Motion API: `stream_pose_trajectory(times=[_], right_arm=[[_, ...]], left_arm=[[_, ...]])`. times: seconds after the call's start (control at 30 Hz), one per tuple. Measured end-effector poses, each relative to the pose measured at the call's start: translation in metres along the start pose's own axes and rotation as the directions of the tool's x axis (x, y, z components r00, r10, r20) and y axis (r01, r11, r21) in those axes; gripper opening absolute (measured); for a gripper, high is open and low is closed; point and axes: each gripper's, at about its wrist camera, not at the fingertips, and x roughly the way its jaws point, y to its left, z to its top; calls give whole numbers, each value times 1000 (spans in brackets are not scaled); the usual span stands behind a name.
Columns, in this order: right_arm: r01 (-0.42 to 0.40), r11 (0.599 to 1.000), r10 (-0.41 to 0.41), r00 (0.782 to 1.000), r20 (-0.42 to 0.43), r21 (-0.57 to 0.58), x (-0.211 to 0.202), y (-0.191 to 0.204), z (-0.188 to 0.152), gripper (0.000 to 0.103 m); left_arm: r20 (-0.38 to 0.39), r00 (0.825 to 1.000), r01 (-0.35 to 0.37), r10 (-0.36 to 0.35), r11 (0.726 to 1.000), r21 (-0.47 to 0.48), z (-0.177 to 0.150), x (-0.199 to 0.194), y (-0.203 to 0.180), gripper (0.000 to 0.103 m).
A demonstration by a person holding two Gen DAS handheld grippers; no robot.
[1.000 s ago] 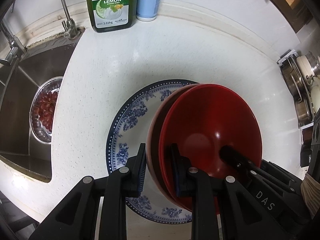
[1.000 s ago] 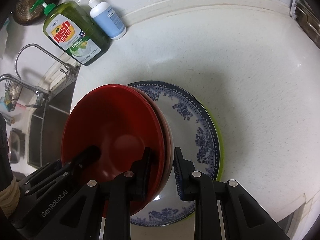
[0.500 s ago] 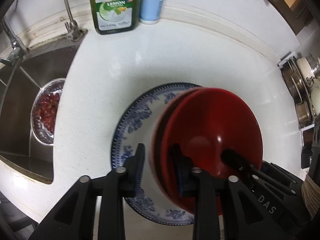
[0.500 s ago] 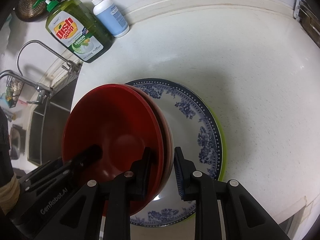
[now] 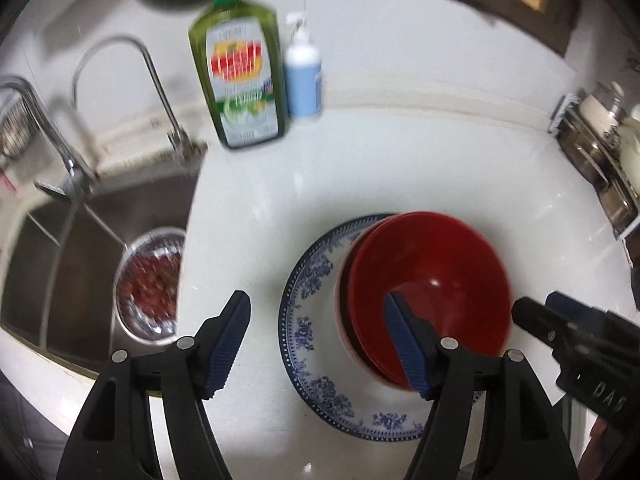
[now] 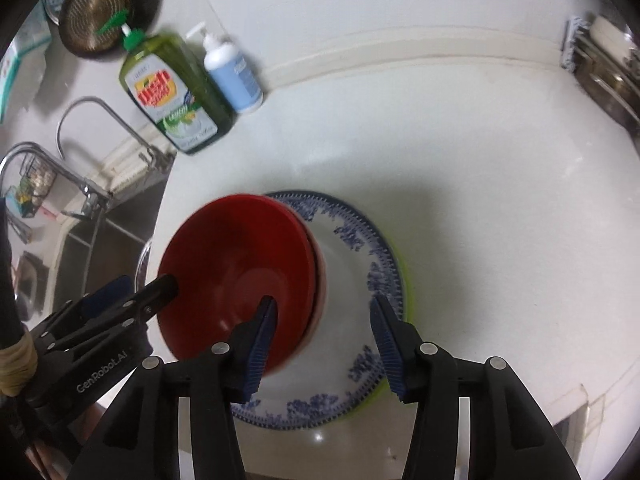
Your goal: Organize plates and bowls
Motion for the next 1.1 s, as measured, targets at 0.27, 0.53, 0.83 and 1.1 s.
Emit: stream_pose_trajectory(times=[0.27, 0.53, 0.83, 1.1], right_arm=[[11, 1000, -5, 979, 202, -29, -57, -15, -30, 78], [83, 991, -43, 940, 338, -105, -103, -30, -82, 78], [113, 984, -46, 909, 415, -140, -151, -58, -152, 88], [124, 976, -32, 896, 443, -179, -186, -64, -197, 88]], left_arm=[[196, 980, -32, 39, 999, -38, -39, -66, -12, 88], [322, 934, -133, 152, 988, -80, -100, -114, -38, 96], [393, 895, -176, 211, 977, -123, -167, -169, -67, 103], [387, 898, -172, 211, 976, -132, -207, -199, -79, 103]])
